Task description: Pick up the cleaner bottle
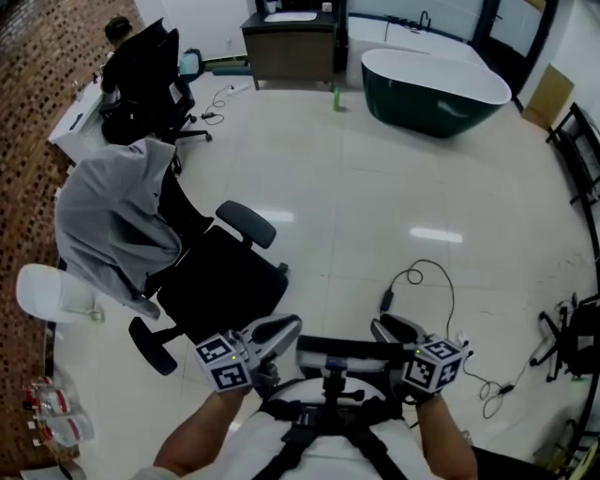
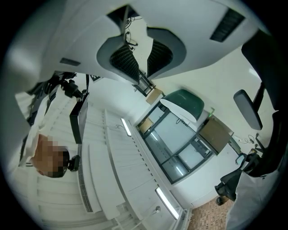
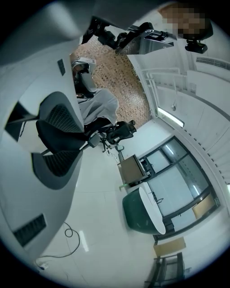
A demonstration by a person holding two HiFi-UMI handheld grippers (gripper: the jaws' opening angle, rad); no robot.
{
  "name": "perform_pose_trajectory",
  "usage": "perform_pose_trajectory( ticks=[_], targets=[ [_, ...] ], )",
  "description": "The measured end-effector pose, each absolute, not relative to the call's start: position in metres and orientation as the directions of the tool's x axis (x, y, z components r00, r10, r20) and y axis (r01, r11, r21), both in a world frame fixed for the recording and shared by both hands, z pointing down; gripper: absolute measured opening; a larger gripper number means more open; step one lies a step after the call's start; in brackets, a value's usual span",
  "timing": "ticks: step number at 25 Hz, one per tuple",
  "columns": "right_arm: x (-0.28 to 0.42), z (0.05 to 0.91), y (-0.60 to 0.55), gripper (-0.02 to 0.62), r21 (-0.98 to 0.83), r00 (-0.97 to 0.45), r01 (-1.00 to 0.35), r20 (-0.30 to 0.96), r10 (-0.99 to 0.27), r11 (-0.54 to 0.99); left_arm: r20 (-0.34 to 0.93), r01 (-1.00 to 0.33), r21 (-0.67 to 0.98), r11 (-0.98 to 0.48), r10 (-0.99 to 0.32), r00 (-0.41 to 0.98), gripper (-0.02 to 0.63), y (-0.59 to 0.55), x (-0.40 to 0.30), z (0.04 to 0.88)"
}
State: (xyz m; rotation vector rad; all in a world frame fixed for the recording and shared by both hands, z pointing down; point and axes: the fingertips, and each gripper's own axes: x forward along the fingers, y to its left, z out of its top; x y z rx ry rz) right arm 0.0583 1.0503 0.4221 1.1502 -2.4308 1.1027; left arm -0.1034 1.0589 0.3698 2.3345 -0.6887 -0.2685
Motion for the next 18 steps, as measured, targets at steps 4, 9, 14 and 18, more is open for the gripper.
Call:
perform_pose_trajectory(
  ticks=[4,9,14,18],
  targets=[
    [0.049,0.416,1.053,0.13,-0.518,-0.657,-0.749,0.498,-0.566,0.413,-0.018,-0.397,0.676,-0.621,-0.552,0.833,0.048,1.062,-0.114,0.371],
    [0.055,0.41,1.041,0.13,-0.492,-0.643,-0.763,0.515,-0.566,0.419,-0.028,-0.393,0.689,-0.61,-0.563,0.826,0.048,1.052,-0.113,0.374],
    [0.065,0.415,1.016,0.13,-0.499,-0.647,-0.76,0.516,-0.562,0.417,-0.01,-0.418,0.694,-0.586,-0.588,0.809,0.048,1.035,-0.107,0.375],
    [0.064,0.419,0.988,0.13,-0.522,-0.677,-0.733,0.497,-0.543,0.436,0.028,-0.455,0.697,-0.554,-0.613,0.79,0.048,1.019,-0.102,0.38]
  ],
)
